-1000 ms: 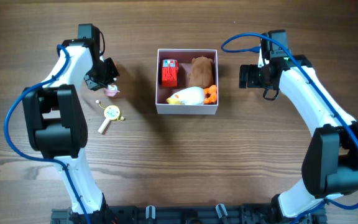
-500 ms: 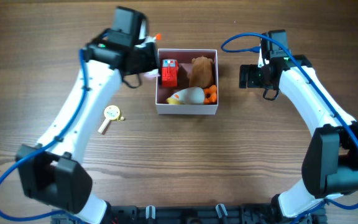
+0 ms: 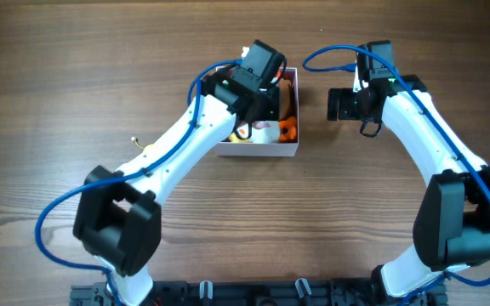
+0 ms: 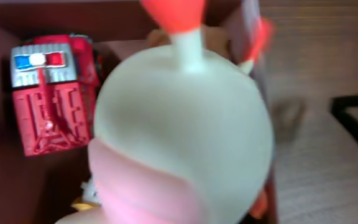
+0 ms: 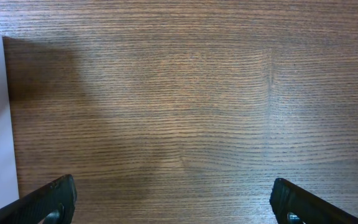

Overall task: Pack container
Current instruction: 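Carry the pink figure into the box with the left gripper and release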

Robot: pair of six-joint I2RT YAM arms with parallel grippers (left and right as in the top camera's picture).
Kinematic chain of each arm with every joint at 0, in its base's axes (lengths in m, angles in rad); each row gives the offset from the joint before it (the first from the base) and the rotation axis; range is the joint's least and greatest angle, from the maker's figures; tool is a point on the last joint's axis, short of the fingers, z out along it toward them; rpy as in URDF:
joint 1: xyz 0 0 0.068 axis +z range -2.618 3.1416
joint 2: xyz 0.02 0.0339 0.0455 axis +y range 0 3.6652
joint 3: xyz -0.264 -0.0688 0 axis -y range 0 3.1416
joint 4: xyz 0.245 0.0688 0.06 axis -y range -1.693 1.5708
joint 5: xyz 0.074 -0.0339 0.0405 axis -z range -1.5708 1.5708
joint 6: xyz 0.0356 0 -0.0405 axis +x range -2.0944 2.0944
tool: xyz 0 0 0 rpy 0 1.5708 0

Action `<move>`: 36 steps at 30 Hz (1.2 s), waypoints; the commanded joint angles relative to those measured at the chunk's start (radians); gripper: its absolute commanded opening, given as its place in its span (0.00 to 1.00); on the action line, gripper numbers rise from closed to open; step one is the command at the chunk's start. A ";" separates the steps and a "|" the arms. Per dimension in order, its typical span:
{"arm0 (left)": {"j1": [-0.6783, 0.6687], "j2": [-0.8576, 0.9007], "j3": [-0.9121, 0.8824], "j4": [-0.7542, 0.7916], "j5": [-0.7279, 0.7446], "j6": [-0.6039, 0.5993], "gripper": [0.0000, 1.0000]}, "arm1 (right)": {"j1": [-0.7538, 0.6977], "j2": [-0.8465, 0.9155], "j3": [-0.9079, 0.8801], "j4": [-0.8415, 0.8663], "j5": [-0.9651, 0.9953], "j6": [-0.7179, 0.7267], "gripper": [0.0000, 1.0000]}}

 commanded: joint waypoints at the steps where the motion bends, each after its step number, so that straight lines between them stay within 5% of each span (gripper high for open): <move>1: 0.002 0.008 0.004 0.005 -0.043 -0.034 0.04 | -0.002 -0.009 0.002 0.002 -0.005 -0.011 0.99; 9: 0.003 0.025 0.001 -0.019 -0.055 -0.084 0.04 | -0.002 -0.009 0.002 0.002 -0.005 -0.011 0.99; 15: 0.005 0.090 0.001 -0.009 -0.055 -0.087 0.17 | -0.002 -0.009 0.002 0.002 -0.005 -0.011 1.00; 17: 0.009 0.115 0.001 0.001 -0.055 -0.087 0.34 | -0.002 -0.009 0.002 0.002 -0.005 -0.010 1.00; 27: 0.027 0.112 0.003 0.026 -0.055 -0.076 0.65 | -0.002 -0.009 0.002 0.002 -0.005 -0.011 0.99; 36: 0.034 0.090 0.028 0.021 -0.060 -0.044 0.66 | -0.002 -0.009 0.002 0.002 -0.005 -0.010 1.00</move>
